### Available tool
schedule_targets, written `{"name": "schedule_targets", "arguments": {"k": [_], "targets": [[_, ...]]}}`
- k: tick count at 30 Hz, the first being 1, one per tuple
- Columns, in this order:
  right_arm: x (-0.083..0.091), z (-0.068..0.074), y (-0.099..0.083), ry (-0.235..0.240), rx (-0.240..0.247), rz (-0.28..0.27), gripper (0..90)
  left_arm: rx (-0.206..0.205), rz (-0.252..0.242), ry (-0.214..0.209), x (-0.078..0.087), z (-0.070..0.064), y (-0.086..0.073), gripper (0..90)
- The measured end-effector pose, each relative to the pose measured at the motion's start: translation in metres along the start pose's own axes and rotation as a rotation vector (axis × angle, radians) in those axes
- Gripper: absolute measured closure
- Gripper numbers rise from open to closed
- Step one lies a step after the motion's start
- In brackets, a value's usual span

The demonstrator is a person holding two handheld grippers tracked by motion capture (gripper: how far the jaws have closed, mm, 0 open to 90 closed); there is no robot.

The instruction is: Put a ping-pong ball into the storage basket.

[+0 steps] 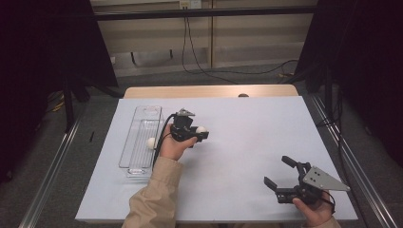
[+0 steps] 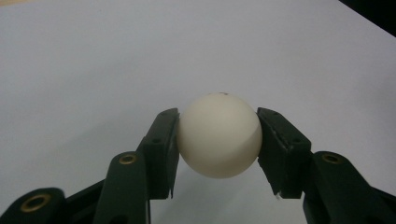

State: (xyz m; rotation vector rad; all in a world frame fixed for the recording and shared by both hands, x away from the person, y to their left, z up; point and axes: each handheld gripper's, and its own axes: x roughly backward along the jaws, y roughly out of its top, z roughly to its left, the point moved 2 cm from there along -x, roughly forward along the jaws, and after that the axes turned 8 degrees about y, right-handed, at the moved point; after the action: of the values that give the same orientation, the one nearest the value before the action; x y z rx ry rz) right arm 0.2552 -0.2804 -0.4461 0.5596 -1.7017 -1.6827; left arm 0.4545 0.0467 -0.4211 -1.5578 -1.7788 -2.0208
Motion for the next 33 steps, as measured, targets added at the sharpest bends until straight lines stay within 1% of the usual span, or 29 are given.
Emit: {"name": "schedule_targets", "arguments": {"k": [1,4,8,9,11,16,20,27,29,31,33], "targets": [[0.0,0.0,0.0,0.001,0.001,0.0,4.4,-0.006,0.004,0.0,0.001,0.001,0.0,51.0],[0.0,0.0,0.0,0.0,0.0,0.0,4.4,0.004,-0.003,0.004,0.002,0.003,0.0,50.9],[0.0,0.0,0.0,0.001,0.0,-0.001,4.3,0.004,0.004,0.009,0.005,0.006,0.0,51.0],[0.0,0.0,0.0,0.001,0.0,0.0,4.3,0.011,0.003,0.01,0.005,0.007,0.0,51.0],[0.0,0.0,0.0,0.001,0.001,-0.001,4.4,0.004,0.006,0.01,0.007,0.008,0.0,50.9],[0.0,0.0,0.0,0.002,0.001,-0.001,4.3,0.017,-0.001,0.015,0.01,0.011,0.0,51.0],[0.0,0.0,0.0,0.001,0.0,-0.002,4.4,0.013,0.002,0.019,0.011,0.013,0.0,51.0],[0.0,0.0,0.0,0.003,0.001,-0.001,4.3,0.03,-0.006,0.023,0.015,0.018,0.0,50.9],[0.0,0.0,0.0,0.002,0.001,-0.002,4.3,0.027,-0.005,0.027,0.017,0.019,0.0,50.9],[0.0,0.0,0.0,0.002,0.0,-0.001,4.4,0.039,-0.012,0.028,0.018,0.021,0.0,51.0],[0.0,0.0,0.0,0.002,0.0,-0.002,4.4,0.037,-0.01,0.031,0.02,0.023,0.0,50.9]]}}
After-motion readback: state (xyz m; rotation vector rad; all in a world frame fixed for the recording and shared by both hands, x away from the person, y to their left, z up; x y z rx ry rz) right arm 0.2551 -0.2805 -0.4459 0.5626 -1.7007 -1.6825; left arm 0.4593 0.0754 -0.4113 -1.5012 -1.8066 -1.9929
